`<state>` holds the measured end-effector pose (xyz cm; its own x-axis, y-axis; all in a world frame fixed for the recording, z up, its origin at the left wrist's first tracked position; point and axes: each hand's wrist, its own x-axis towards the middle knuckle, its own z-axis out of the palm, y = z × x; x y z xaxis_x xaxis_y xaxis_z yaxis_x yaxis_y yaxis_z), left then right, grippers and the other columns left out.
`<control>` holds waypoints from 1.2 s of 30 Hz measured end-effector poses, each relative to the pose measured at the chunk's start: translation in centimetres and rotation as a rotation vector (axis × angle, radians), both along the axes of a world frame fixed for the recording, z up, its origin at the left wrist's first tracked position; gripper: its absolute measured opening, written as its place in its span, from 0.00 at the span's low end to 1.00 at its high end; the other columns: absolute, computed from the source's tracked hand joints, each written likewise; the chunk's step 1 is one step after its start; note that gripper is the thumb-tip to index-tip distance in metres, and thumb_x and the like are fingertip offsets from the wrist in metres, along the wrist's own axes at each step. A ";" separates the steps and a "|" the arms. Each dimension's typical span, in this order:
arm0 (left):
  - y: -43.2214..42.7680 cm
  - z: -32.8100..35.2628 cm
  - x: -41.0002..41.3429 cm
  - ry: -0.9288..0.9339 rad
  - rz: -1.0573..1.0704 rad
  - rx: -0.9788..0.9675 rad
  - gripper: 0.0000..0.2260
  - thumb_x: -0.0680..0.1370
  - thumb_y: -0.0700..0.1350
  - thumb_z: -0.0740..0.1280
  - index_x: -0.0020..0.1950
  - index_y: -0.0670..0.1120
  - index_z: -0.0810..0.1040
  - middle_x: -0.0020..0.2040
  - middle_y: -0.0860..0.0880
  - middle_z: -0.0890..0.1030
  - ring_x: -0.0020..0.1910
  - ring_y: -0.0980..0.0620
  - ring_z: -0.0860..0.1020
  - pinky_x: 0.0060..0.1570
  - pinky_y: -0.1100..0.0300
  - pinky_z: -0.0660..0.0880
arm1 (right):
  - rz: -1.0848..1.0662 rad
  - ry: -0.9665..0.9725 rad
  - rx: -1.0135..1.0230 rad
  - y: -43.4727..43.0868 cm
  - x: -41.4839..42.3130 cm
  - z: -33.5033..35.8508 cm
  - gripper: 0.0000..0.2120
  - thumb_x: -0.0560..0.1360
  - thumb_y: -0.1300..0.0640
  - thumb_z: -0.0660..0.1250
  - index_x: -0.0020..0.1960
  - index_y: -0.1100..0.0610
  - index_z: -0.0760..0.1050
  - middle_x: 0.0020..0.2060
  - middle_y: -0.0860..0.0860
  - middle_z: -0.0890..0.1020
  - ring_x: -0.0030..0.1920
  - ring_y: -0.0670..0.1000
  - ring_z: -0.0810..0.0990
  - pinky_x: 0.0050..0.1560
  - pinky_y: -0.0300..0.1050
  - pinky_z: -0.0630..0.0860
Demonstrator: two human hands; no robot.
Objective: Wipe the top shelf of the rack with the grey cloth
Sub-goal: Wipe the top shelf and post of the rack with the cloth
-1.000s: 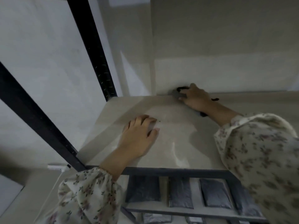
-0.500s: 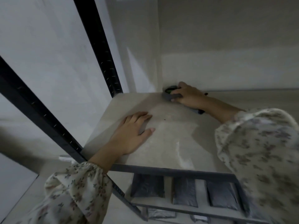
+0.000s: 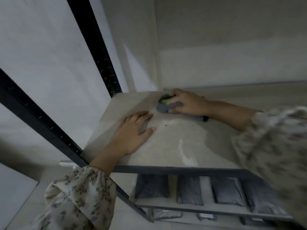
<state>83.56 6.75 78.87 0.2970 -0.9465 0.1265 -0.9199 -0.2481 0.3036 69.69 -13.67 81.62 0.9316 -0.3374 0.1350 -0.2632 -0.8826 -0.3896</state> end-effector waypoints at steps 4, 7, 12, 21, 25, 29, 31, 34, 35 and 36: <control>0.4 0.1 0.0 -0.002 -0.006 -0.019 0.30 0.73 0.65 0.48 0.73 0.55 0.62 0.73 0.54 0.64 0.72 0.53 0.61 0.72 0.57 0.55 | 0.357 0.000 0.131 4.3 -5.3 0.1 0.15 0.73 0.53 0.67 0.58 0.57 0.78 0.49 0.56 0.71 0.51 0.52 0.73 0.54 0.41 0.69; 0.8 0.2 -0.4 -0.028 -0.020 0.007 0.29 0.75 0.63 0.48 0.74 0.54 0.59 0.75 0.54 0.61 0.74 0.54 0.58 0.73 0.58 0.52 | 0.251 -0.048 0.091 2.1 -3.4 1.8 0.14 0.73 0.56 0.69 0.58 0.59 0.78 0.47 0.58 0.72 0.50 0.53 0.74 0.50 0.40 0.68; 1.1 0.3 -0.6 -0.055 -0.028 0.036 0.33 0.72 0.65 0.42 0.75 0.55 0.56 0.76 0.54 0.58 0.75 0.55 0.55 0.73 0.59 0.50 | 0.002 0.003 -0.044 -0.7 1.7 0.4 0.12 0.76 0.54 0.65 0.57 0.54 0.78 0.51 0.59 0.72 0.53 0.60 0.76 0.48 0.46 0.67; 0.7 0.2 -0.5 -0.061 -0.024 0.025 0.25 0.78 0.58 0.49 0.75 0.53 0.58 0.76 0.53 0.59 0.74 0.54 0.56 0.72 0.59 0.50 | 0.407 0.004 0.163 5.7 -5.5 1.7 0.13 0.73 0.54 0.68 0.57 0.53 0.79 0.52 0.57 0.75 0.51 0.49 0.75 0.53 0.41 0.71; 0.8 0.5 -0.5 -0.037 -0.028 0.019 0.28 0.75 0.58 0.48 0.74 0.53 0.59 0.76 0.53 0.60 0.74 0.53 0.57 0.72 0.58 0.51 | 0.075 -0.062 0.010 2.2 0.0 3.0 0.14 0.73 0.55 0.69 0.58 0.55 0.79 0.51 0.59 0.75 0.53 0.58 0.76 0.53 0.48 0.71; 1.1 0.4 -0.6 0.007 -0.020 -0.024 0.27 0.75 0.55 0.49 0.73 0.49 0.62 0.74 0.50 0.64 0.72 0.51 0.62 0.71 0.58 0.54 | 0.012 0.037 -0.041 3.5 0.9 1.2 0.12 0.75 0.54 0.66 0.58 0.51 0.78 0.58 0.55 0.74 0.58 0.56 0.74 0.57 0.49 0.72; 1.4 0.3 -0.6 0.068 -0.013 -0.090 0.26 0.75 0.51 0.49 0.72 0.46 0.65 0.71 0.47 0.69 0.69 0.49 0.66 0.70 0.57 0.59 | 0.159 0.061 -0.009 5.6 -1.1 1.2 0.12 0.75 0.56 0.66 0.57 0.52 0.79 0.57 0.53 0.74 0.56 0.53 0.74 0.58 0.49 0.72; 2.0 0.1 -0.3 0.160 0.025 -0.200 0.20 0.78 0.43 0.54 0.69 0.48 0.68 0.68 0.46 0.72 0.67 0.48 0.69 0.69 0.55 0.63 | 0.367 0.186 -0.014 7.5 -4.3 2.7 0.10 0.73 0.59 0.68 0.54 0.55 0.81 0.52 0.52 0.74 0.53 0.51 0.75 0.56 0.47 0.72; 2.0 0.2 -0.2 0.178 0.040 -0.246 0.19 0.78 0.40 0.56 0.68 0.49 0.70 0.67 0.47 0.73 0.66 0.48 0.69 0.68 0.54 0.64 | 0.364 0.219 0.024 7.6 -5.0 3.5 0.09 0.73 0.60 0.68 0.53 0.56 0.81 0.51 0.52 0.75 0.52 0.51 0.76 0.55 0.46 0.71; 1.9 0.4 -0.3 0.186 0.047 -0.294 0.19 0.77 0.38 0.57 0.67 0.50 0.71 0.66 0.47 0.73 0.65 0.48 0.70 0.68 0.53 0.65 | 0.337 0.206 0.089 7.7 -5.5 4.3 0.08 0.74 0.61 0.67 0.52 0.57 0.80 0.49 0.53 0.75 0.50 0.49 0.76 0.53 0.44 0.72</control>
<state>83.22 8.64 79.22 0.3828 -0.8625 0.3311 -0.8319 -0.1659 0.5296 64.23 -5.98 85.96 0.9966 -0.0102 -0.0823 -0.0454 -0.8979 -0.4378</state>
